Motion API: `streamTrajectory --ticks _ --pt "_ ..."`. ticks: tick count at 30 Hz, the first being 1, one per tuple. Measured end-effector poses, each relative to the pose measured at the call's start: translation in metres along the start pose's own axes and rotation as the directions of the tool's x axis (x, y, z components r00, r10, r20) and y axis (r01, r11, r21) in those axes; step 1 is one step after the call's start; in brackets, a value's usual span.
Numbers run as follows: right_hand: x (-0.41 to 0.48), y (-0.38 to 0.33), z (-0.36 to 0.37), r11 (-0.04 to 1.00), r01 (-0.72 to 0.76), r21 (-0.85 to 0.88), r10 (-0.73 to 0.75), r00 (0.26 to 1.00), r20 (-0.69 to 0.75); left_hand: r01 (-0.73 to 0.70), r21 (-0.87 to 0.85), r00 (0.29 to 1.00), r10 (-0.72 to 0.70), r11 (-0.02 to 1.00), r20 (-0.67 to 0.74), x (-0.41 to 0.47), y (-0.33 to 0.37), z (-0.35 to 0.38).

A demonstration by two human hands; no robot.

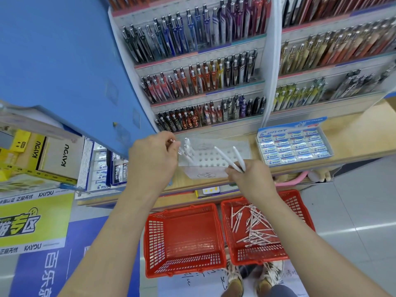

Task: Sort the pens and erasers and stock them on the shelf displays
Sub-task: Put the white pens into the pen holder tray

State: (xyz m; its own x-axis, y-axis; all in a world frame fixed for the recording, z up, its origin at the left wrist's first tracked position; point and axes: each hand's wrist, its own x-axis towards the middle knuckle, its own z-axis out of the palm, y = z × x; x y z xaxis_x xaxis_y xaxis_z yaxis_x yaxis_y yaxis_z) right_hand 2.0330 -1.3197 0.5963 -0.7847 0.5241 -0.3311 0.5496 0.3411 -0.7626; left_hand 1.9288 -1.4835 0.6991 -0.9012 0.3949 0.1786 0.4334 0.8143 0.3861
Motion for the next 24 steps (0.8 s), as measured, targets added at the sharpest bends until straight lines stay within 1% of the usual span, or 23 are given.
streamTrajectory --ticks 3,6,9,14,21,24 --pt "-0.007 -0.001 0.002 1.000 -0.004 0.018 0.004 1.000 0.016 0.028 0.008 0.998 -0.029 1.000 0.064 0.000 -0.005 0.017" --pt "-0.013 0.000 0.003 0.999 0.003 0.036 -0.004 1.000 0.024 0.013 0.068 0.995 -0.020 0.998 0.102 0.001 -0.010 0.028" --pt "-0.014 0.000 0.003 0.998 0.012 0.056 -0.014 0.999 0.037 0.010 0.084 0.995 -0.018 0.996 0.099 0.002 -0.013 0.035" --pt "-0.012 -0.001 0.001 0.997 0.006 0.073 -0.010 0.999 0.048 0.033 0.002 0.994 -0.033 0.999 0.101 0.007 -0.014 0.036" --pt "-0.009 0.002 0.002 0.997 0.017 0.075 -0.021 0.999 0.049 0.074 -0.020 0.993 -0.072 0.997 0.091 0.010 -0.017 0.034" --pt "-0.007 0.003 0.002 0.997 0.012 0.080 -0.016 0.999 0.048 0.064 -0.003 0.993 -0.064 0.998 0.103 0.009 -0.017 0.034"
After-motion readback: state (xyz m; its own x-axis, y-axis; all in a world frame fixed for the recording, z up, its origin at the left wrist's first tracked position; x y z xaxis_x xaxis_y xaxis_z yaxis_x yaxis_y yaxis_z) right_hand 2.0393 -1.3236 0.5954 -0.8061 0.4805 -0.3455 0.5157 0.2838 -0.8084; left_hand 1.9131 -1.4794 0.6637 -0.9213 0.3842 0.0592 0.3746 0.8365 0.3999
